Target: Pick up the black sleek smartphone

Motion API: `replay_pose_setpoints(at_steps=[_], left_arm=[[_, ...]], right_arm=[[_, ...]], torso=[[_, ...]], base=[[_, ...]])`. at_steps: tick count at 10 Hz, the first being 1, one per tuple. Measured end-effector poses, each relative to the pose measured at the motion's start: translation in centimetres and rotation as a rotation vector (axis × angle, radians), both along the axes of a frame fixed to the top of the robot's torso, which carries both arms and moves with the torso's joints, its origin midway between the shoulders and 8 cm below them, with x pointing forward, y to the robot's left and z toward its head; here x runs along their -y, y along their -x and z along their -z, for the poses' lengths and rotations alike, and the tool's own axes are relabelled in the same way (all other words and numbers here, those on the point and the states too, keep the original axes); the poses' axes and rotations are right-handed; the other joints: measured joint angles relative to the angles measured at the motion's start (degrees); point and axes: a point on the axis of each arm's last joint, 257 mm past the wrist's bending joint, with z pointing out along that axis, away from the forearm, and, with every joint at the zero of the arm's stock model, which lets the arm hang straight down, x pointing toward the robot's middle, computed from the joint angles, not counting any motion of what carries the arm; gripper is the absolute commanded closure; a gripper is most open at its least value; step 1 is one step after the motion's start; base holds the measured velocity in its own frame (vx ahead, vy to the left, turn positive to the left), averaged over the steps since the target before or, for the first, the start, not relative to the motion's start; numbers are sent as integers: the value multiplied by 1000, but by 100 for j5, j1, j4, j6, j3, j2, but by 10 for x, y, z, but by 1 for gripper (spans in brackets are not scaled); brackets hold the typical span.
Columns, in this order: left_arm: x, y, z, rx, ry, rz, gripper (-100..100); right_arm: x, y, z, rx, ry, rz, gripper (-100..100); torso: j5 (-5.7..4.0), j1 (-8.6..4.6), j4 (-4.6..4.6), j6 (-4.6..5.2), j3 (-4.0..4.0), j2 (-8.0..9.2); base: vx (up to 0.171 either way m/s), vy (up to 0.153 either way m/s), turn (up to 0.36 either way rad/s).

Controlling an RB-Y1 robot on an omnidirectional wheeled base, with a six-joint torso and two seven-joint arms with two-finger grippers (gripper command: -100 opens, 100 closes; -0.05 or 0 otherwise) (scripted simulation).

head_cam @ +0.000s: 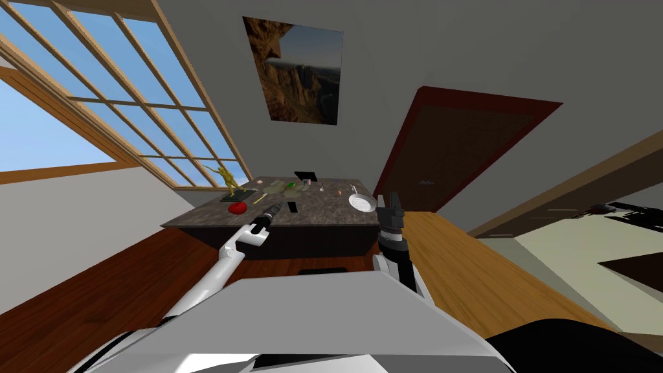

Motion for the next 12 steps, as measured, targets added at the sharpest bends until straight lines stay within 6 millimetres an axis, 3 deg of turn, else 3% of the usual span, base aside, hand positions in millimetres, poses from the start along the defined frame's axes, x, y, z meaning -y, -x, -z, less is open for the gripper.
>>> replay_pose_setpoints(at_steps=[12], left_arm=[[-34, -39, 2, -172, 10, -189, -100]], right_arm=[[0, 0, 0, 0, 0, 0, 0]], torso=[[2, 4, -2, -4, -4, -7]], base=[[-13, 55, -65]])
